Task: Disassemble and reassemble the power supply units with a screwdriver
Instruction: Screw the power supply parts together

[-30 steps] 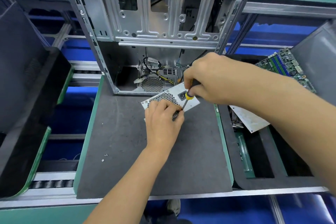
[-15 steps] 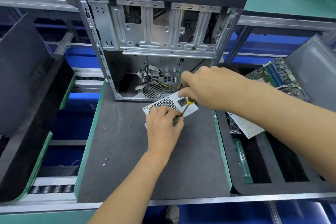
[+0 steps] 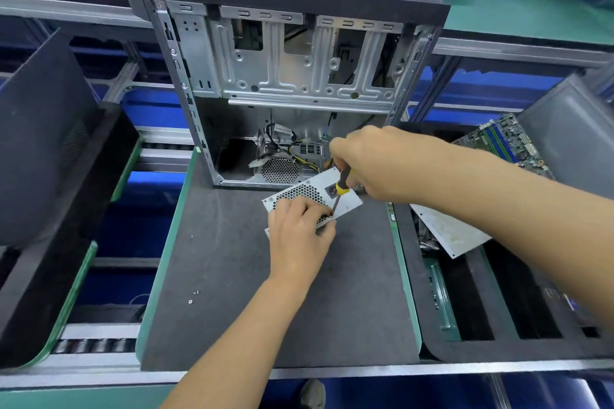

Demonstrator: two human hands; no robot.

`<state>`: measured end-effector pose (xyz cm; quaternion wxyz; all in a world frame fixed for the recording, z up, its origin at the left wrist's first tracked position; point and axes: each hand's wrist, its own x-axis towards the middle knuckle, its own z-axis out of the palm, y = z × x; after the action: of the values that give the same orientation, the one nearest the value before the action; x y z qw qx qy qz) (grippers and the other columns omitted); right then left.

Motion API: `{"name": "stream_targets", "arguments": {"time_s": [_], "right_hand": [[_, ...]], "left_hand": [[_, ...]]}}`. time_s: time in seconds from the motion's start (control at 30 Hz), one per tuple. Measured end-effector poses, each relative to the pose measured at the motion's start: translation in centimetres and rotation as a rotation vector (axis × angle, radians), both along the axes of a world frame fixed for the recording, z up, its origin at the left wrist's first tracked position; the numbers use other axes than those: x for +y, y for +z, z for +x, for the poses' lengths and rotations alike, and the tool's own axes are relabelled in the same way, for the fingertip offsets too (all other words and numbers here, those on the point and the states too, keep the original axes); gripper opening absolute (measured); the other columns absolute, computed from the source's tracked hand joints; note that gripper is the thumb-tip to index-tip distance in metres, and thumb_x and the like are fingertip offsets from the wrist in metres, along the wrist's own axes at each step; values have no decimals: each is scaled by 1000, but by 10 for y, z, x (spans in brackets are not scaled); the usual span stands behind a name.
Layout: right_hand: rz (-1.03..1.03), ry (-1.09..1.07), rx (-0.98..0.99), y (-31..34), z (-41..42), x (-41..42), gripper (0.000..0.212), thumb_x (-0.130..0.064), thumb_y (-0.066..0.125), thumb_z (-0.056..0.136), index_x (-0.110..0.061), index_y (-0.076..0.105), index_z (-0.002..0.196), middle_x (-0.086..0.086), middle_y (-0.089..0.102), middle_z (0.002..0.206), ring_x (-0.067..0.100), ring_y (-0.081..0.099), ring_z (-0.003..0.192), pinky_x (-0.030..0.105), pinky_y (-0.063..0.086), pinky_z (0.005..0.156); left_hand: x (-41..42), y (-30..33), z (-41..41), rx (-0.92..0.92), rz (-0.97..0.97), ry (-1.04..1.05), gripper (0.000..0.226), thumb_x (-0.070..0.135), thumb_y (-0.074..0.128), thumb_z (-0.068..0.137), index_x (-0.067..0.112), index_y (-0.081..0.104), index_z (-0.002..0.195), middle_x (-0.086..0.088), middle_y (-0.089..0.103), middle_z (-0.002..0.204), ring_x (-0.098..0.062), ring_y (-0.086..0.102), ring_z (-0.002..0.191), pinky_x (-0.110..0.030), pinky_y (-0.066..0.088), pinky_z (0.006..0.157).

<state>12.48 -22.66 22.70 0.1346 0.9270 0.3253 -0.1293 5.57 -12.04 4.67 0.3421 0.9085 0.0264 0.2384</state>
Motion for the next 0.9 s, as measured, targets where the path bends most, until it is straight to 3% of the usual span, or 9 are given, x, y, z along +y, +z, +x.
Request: {"name": "stream_targets", "arguments": {"time_s": [0.07, 0.17, 0.23, 0.3, 0.4, 0.53, 0.63, 0.77, 0.9], "right_hand": [[-22, 0, -120, 0, -6, 3, 25, -41, 50, 98, -20, 40, 89, 2, 37, 73, 29, 44, 75, 36, 41, 65], [-101, -122, -138, 3, -4, 5, 48, -56, 42, 99, -15, 38, 73, 1, 30, 71, 28, 40, 76, 35, 37, 65], [-119, -99, -3, 4, -2, 3, 35, -49, 46, 100, -16, 47, 88, 3, 42, 92, 21, 45, 77, 35, 39, 68], [-86, 37, 92, 8, -1, 2, 14, -28, 50, 100, -18, 50, 110, -1, 37, 109, 8, 42, 78, 30, 35, 71], [-74, 151, -1, 9, -7, 5, 19, -9, 55, 92, -21, 59, 107, -1, 40, 107, 17, 50, 79, 29, 38, 69], [-132, 105, -196, -5, -15, 16, 15, -18, 49, 102, -15, 60, 112, 4, 42, 89, 33, 59, 83, 36, 40, 64], [-103, -53, -93, -3, -11, 11, 24, -34, 53, 100, -15, 53, 115, 4, 41, 85, 35, 60, 100, 37, 39, 66], [-118, 126, -86, -2, -11, 3, 25, -12, 60, 92, -12, 46, 113, 3, 30, 98, 25, 47, 74, 34, 37, 60], [-170, 137, -136, -1, -9, 7, 21, -33, 54, 99, -13, 53, 103, 3, 36, 80, 27, 41, 72, 37, 44, 65]], "left_hand": [[-1, 0, 0, -9, 5, 4, 18, 6, 88, 65, 13, 77, 78, -3, 67, 80, -33, 58, 74, -38, 41, 67], [-3, -2, -1, -18, 10, 1, 18, 7, 88, 65, 13, 77, 78, -2, 67, 79, -33, 58, 74, -38, 41, 67], [-3, -1, -3, -8, 12, 4, 18, 7, 88, 66, 14, 77, 79, -1, 67, 80, -32, 58, 74, -37, 40, 68], [-3, -1, -2, -3, 3, 14, 18, 7, 88, 66, 14, 77, 79, -1, 67, 79, -32, 57, 75, -37, 39, 69], [-2, -1, 0, 5, 0, 13, 17, 8, 88, 67, 14, 77, 79, -1, 67, 80, -32, 58, 75, -39, 41, 69], [-3, -3, -2, 1, 8, 0, 17, 8, 87, 67, 14, 77, 79, 0, 67, 81, -32, 57, 75, -41, 44, 67], [-3, -3, -3, -1, 13, -2, 16, 9, 86, 69, 15, 77, 80, 1, 67, 82, -31, 57, 76, -41, 43, 68], [-1, -3, -1, -1, 8, 3, 15, 10, 86, 69, 15, 77, 80, 0, 67, 82, -31, 58, 77, -43, 44, 68], [0, -4, 1, -4, 6, 9, 15, 10, 86, 69, 15, 77, 80, 0, 67, 82, -31, 58, 77, -42, 44, 68]]}}
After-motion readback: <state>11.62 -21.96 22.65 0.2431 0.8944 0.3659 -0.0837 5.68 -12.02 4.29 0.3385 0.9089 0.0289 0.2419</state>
